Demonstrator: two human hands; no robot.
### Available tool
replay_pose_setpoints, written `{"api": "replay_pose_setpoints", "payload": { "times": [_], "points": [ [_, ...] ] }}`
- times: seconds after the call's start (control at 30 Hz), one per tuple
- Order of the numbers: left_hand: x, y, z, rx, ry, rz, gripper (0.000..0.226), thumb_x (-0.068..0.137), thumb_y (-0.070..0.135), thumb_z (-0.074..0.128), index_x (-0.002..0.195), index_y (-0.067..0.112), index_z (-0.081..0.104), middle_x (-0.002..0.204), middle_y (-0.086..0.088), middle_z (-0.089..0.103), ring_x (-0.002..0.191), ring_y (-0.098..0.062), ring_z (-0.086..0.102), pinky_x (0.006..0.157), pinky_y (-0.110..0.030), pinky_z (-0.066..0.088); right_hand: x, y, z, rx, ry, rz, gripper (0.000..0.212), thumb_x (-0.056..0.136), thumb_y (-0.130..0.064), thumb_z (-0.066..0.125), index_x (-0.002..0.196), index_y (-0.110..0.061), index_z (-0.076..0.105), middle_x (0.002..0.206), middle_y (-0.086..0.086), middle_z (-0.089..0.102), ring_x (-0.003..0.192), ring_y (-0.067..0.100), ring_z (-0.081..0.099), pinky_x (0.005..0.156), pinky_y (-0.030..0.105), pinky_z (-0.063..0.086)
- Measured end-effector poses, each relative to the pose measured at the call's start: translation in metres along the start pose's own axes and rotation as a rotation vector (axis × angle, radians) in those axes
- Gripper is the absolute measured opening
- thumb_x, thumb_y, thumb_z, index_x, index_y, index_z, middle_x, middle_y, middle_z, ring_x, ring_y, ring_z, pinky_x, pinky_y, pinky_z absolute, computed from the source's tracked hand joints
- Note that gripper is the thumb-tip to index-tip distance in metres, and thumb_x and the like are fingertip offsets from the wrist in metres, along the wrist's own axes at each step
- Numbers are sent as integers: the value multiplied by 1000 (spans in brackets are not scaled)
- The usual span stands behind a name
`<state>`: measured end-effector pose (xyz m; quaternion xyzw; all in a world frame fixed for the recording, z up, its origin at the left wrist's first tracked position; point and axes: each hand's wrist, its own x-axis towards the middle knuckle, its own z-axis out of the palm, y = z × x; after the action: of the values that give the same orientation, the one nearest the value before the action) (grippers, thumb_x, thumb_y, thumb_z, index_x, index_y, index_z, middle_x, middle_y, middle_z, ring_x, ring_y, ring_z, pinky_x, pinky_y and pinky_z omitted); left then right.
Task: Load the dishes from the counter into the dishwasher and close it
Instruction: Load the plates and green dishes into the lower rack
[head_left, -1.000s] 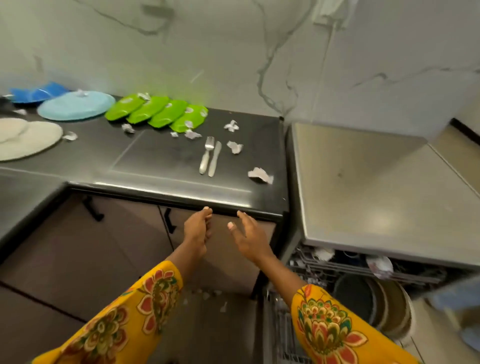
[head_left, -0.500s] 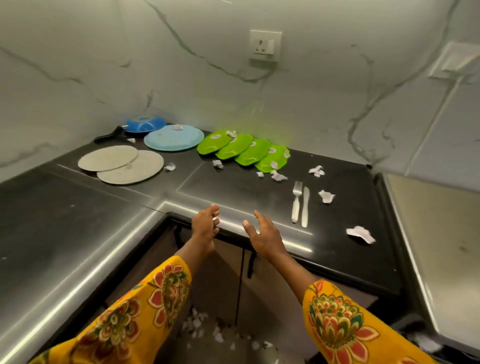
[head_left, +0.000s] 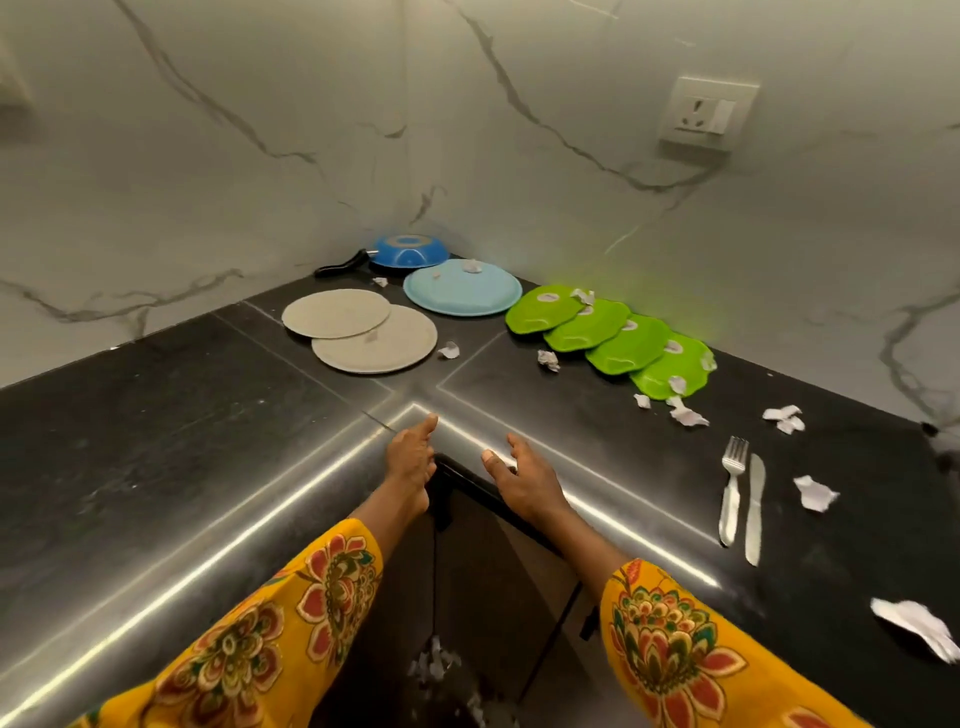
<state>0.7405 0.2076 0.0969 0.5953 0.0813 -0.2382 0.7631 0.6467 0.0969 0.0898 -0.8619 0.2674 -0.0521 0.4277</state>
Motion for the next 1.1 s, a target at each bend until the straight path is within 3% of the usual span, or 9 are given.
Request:
{"api": "replay_pose_setpoints", "payload": {
  "times": [0.13, 0.27, 0.37, 0.5, 0.63, 0.73, 0.83, 0.97, 1.1],
  "points": [
    [35, 16, -12, -45, 93, -4, 13, 89, 30, 62, 84, 20, 55, 85, 3, 48, 70, -8, 42, 62, -22, 35, 45, -14, 13, -13, -69, -31, 69, 92, -51, 48, 148, -17, 25, 151, 8, 33, 136, 23, 37, 111, 39, 33],
    [71, 29, -23, -60, 159, -26, 33, 88, 31, 63, 115, 13, 56, 113, -3, 49, 110, -20, 49, 89, -32, 40, 96, -29, 23, -68, -119, -63, 69, 92, -46, 50, 148, -13, 25, 149, 9, 36, 136, 23, 37, 112, 35, 31],
    [92, 37, -26, -87, 204, -36, 42, 91, 25, 61, 128, 9, 48, 116, -5, 49, 119, -25, 47, 100, -38, 39, 128, -37, 32, -77, -156, -83, 71, 91, -46, 52, 147, -12, 27, 149, 9, 36, 135, 23, 37, 112, 35, 31],
    [121, 47, -24, -81, 249, -16, 30, 90, 24, 61, 116, 13, 50, 102, -4, 52, 95, -19, 53, 84, -31, 45, 165, -47, 39, -78, -200, -120, 70, 91, -43, 54, 147, -10, 28, 149, 11, 35, 136, 24, 36, 113, 36, 30],
    [153, 56, -21, -46, 315, 24, 25, 85, 24, 67, 94, 22, 45, 75, -1, 40, 65, -10, 38, 60, -24, 35, 200, -55, 42, -81, -231, -160, 68, 91, -42, 54, 146, -11, 29, 149, 10, 36, 136, 25, 36, 112, 36, 31],
    [173, 63, -24, 8, 380, 51, 40, 79, 27, 72, 104, 11, 46, 93, -18, 54, 85, -27, 56, 75, -36, 48, 225, -57, 43, -110, -247, -190, 67, 91, -39, 54, 146, -11, 28, 150, 10, 35, 137, 26, 33, 111, 34, 28],
    [192, 69, -29, 34, 470, 51, 76, 76, 27, 75, 134, 0, 34, 136, -32, 39, 127, -48, 37, 103, -57, 34, 249, -60, 45, -96, -249, -186, 70, 92, -41, 54, 148, -11, 25, 152, 10, 31, 139, 26, 29, 112, 35, 25],
    [207, 82, -24, 43, 536, 124, 61, 77, 25, 74, 126, 6, 43, 124, -19, 54, 103, -23, 54, 91, -34, 46, 276, -65, 46, -58, -245, -171, 74, 92, -40, 53, 148, -7, 19, 155, 11, 23, 143, 25, 21, 115, 34, 19],
    [238, 81, -29, 65, 576, 82, 67, 48, 56, 77, 104, 34, 49, 129, -2, 51, 117, -27, 49, 102, -47, 42, 293, -68, 53, -20, -231, -158, 75, 92, -42, 52, 149, -6, 18, 156, 11, 20, 144, 24, 18, 116, 34, 16]
  ]
}}
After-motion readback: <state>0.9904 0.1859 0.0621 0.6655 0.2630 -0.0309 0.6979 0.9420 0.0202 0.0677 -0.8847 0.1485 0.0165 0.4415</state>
